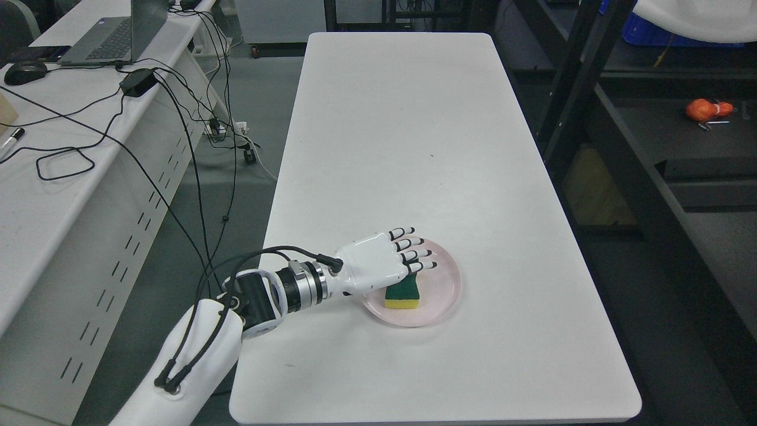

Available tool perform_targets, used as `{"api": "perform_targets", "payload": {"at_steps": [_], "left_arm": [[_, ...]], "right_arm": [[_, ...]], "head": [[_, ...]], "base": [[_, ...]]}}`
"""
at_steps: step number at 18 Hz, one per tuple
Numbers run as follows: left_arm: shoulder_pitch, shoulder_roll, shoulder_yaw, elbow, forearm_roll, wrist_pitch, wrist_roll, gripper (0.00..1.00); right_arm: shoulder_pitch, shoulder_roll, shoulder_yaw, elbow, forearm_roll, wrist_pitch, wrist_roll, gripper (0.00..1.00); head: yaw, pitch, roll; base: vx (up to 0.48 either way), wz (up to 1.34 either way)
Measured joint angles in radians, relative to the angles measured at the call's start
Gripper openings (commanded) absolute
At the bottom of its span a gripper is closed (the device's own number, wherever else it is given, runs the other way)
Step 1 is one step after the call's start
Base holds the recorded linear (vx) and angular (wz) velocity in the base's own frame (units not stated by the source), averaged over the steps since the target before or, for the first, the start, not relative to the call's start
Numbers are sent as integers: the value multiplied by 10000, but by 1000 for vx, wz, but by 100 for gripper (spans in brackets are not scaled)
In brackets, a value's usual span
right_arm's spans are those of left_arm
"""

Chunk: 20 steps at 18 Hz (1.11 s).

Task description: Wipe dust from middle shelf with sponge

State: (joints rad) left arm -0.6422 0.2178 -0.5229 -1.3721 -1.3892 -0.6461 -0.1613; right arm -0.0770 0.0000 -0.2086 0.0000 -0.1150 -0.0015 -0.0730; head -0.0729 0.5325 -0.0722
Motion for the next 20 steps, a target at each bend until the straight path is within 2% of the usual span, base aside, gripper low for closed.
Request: {"api": "perform_targets", "payload": {"at_steps": [5, 12, 17, 20], "left_arm": [[-221, -223, -152, 507, -161, -32, -116, 90], [-568, -652, -265, 1088, -204, 80, -931, 81], [-706, -888, -314, 1471, -13, 120, -1478, 66], [-738, -991, -309, 1645, 255, 136, -1567, 49]], "right_arm": [[1, 0, 0, 0, 0, 0, -13, 100], [1, 0, 0, 0, 0, 0, -42, 100], [0, 0, 0, 0, 0, 0, -8, 100], [1, 0, 0, 0, 0, 0, 5, 100]], "head": [[0, 0, 0], [0, 0, 0], [0, 0, 0], [0, 0, 0]], "base": [[0, 0], [0, 0], [0, 5], [0, 0]]}}
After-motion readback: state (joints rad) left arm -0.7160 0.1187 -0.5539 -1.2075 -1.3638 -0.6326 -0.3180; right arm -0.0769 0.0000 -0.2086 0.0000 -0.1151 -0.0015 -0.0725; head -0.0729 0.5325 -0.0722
